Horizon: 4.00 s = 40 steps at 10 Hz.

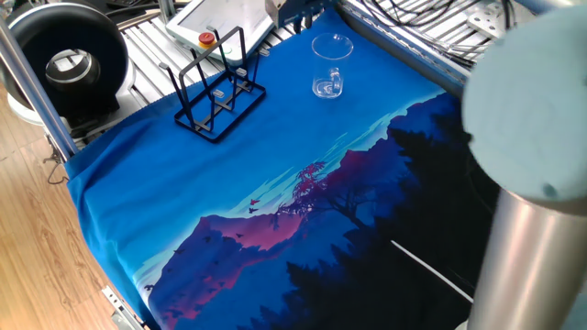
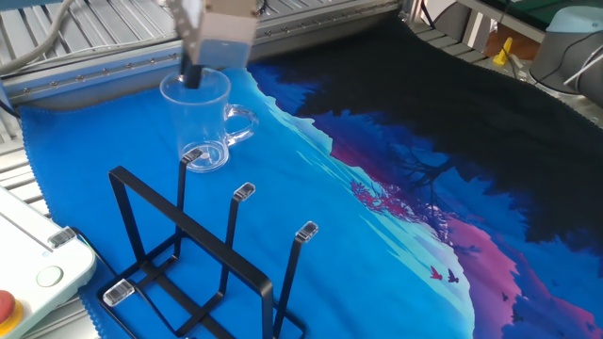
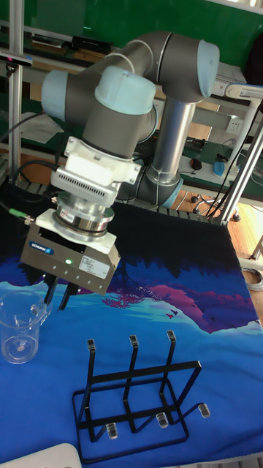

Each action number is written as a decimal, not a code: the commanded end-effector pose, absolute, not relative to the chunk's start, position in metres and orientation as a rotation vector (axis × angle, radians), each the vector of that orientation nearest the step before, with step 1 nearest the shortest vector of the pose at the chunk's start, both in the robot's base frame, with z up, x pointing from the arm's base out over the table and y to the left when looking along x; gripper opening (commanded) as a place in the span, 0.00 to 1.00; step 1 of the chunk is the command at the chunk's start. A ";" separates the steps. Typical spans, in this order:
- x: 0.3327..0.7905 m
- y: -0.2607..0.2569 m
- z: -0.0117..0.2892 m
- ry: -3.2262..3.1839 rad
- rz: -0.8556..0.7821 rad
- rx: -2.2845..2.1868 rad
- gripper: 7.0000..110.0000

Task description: Put the cup on the cup rack

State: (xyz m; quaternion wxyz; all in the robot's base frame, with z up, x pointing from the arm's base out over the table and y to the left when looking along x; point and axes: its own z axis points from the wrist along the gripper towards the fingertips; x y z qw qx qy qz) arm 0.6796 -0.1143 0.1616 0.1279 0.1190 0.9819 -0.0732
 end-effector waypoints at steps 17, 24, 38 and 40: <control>0.647 -0.151 0.112 2.876 -0.342 0.278 0.36; 0.680 -0.142 0.119 2.775 -0.312 0.004 0.36; 0.585 -0.150 0.126 2.821 -0.386 0.454 0.36; 0.601 -0.151 0.109 2.757 -0.337 0.472 0.36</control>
